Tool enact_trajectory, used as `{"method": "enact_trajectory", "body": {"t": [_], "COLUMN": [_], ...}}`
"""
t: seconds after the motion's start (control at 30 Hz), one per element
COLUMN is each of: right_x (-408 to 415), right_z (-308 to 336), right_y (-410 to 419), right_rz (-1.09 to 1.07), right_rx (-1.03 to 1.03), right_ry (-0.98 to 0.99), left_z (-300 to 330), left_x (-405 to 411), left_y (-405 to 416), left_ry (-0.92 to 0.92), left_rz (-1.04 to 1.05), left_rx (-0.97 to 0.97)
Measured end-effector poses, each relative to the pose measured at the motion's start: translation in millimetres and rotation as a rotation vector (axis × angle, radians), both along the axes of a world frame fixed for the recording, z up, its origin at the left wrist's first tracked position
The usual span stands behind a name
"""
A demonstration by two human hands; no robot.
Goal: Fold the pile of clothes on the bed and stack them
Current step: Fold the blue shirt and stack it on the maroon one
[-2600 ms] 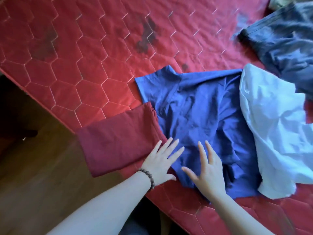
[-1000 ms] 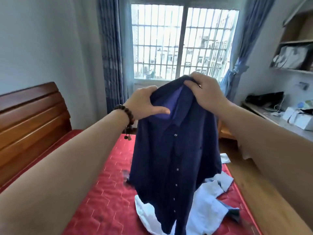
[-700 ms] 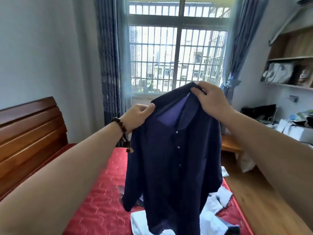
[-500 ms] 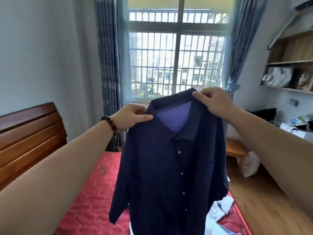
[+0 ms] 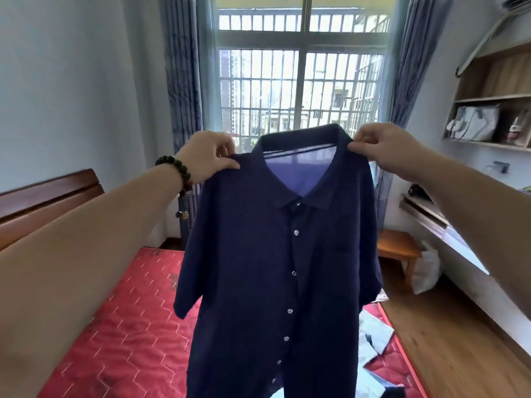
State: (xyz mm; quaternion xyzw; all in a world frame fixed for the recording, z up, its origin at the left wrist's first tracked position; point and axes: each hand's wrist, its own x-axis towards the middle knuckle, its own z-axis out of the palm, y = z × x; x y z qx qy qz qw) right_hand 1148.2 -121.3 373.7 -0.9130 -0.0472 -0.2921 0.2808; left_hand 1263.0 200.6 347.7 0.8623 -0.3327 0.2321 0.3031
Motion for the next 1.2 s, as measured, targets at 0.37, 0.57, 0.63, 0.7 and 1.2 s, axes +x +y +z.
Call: {"method": "enact_trajectory", "body": {"t": [0.37,0.57,0.63,0.7,1.2], "right_x": [-18,-18,-17,-19,-15], "right_z": [-4,-9,-11,-12,-5], "right_y": [0,-10,-8,-5,0], "right_rz": [0.016,0.148,0.138,0.143,0.366], "right_rx": [0.070,0.216,0.223,0.232,0.508], "right_ry": [0.132,0.350,0.287,0.271,0.342], "left_z": [-9,-7,-4,-2,-3], "left_x": [2,-8,-12,-16,-8], "left_y": [-6,-14,-12,-8,6], "left_ry": [0.175,0.343,0.406,0.454,0.712], "left_rz": [-0.020,-0.027,-0.070,-0.144,-0.509], "left_rx": [-0.376,-0.356,-0.344,-0.322,-0.331]}}
